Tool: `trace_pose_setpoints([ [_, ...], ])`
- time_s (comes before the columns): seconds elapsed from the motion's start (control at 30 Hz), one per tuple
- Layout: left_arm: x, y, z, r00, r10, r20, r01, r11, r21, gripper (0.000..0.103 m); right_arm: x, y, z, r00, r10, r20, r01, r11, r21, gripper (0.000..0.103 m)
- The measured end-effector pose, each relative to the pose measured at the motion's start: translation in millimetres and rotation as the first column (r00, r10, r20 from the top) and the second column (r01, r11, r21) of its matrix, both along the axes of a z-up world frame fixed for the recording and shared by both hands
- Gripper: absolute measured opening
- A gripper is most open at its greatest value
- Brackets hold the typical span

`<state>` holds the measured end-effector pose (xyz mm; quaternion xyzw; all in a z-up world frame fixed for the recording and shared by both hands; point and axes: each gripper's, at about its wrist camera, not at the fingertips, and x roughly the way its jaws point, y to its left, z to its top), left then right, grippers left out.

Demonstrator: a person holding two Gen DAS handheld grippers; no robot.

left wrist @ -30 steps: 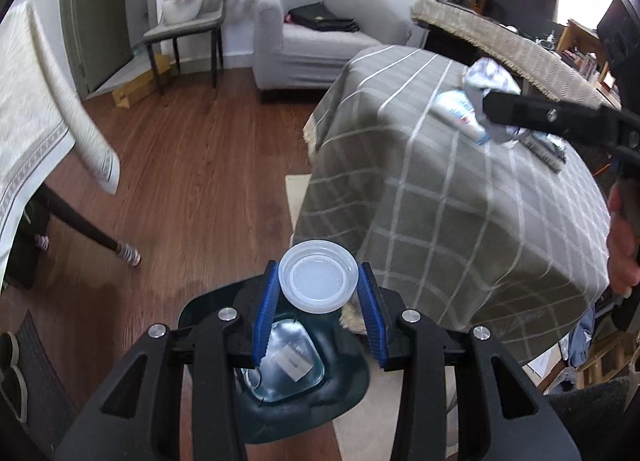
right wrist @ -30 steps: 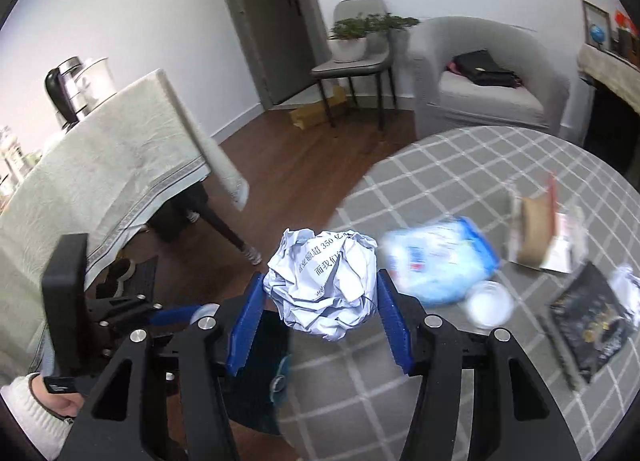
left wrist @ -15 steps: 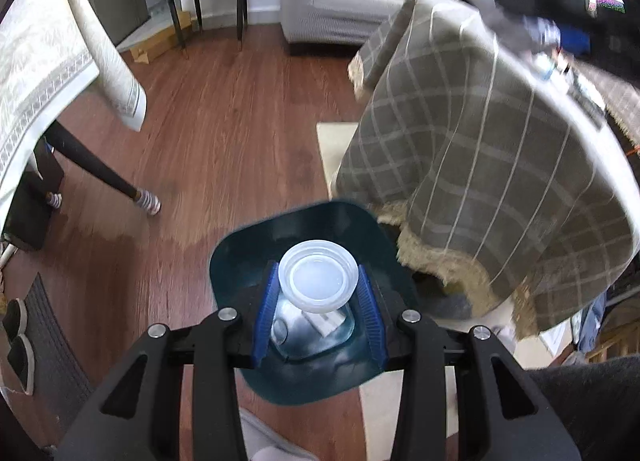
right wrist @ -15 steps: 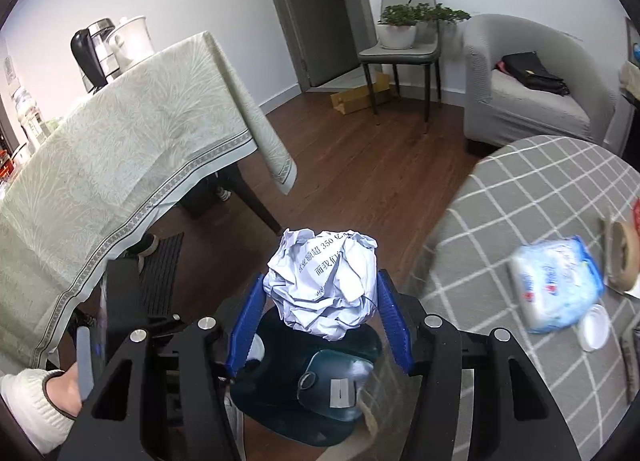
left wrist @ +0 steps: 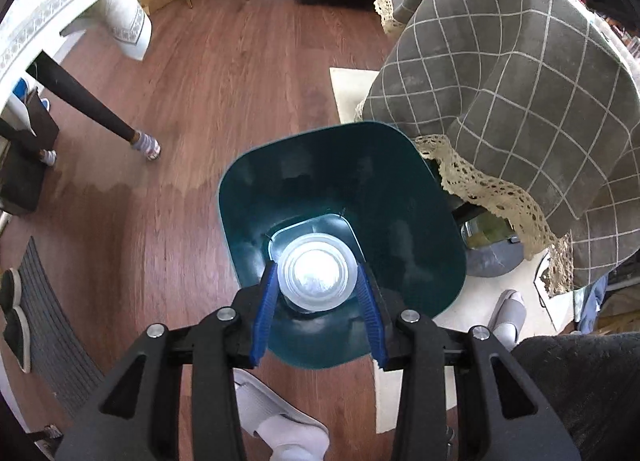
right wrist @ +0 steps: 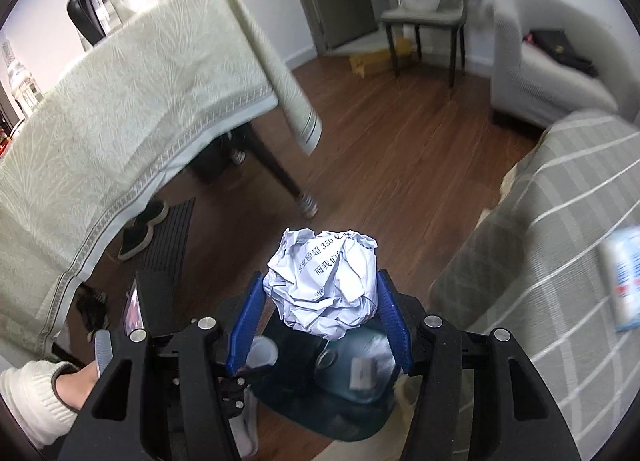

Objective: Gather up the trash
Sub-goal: 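Open the left gripper to drop the lid into the bin, then lower the crumpled paper into the bin and open the right gripper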

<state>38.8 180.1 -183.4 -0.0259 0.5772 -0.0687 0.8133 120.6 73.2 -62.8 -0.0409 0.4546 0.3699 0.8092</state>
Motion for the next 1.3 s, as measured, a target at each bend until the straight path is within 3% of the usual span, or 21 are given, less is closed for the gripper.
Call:
trace_pose_setpoints([
  [0.17, -3, 4, -6, 1.000, 0.000, -0.011, 0.000, 1.000, -0.028, 0.043, -2, 13, -19, 0.999, 0.017, -0.039, -0.020, 0.998, -0.062, 0.056],
  [0.23, -4, 4, -8, 1.000, -0.003, -0.015, 0.002, 1.000, -0.029, 0.057, -3, 17, -23, 0.999, 0.027, -0.046, -0.031, 0.997, -0.074, 0.057],
  [0.37, -5, 7, -7, 1.000, 0.000, -0.014, 0.000, 1.000, -0.021, 0.057, -3, 22, -35, 0.997, 0.029, -0.065, -0.035, 0.994, -0.106, 0.056],
  [0.57, -6, 19, 15, 0.998, 0.031, 0.059, -0.029, 0.999, -0.027, 0.057, -3, 26, -58, 0.994, 0.030, -0.101, -0.045, 0.986, -0.159, 0.056],
  [0.8, -7, 22, 53, 0.983, 0.053, 0.176, -0.046, 0.998, -0.043, 0.048, -9, 36, -80, 0.990, 0.046, -0.136, -0.072, 0.978, -0.194, 0.056],
  [1.3, -1, 25, 114, 0.941, 0.113, 0.319, -0.084, 0.991, -0.103, 0.026, -22, 29, -125, 0.976, 0.062, -0.209, -0.121, 0.952, -0.282, 0.056],
])
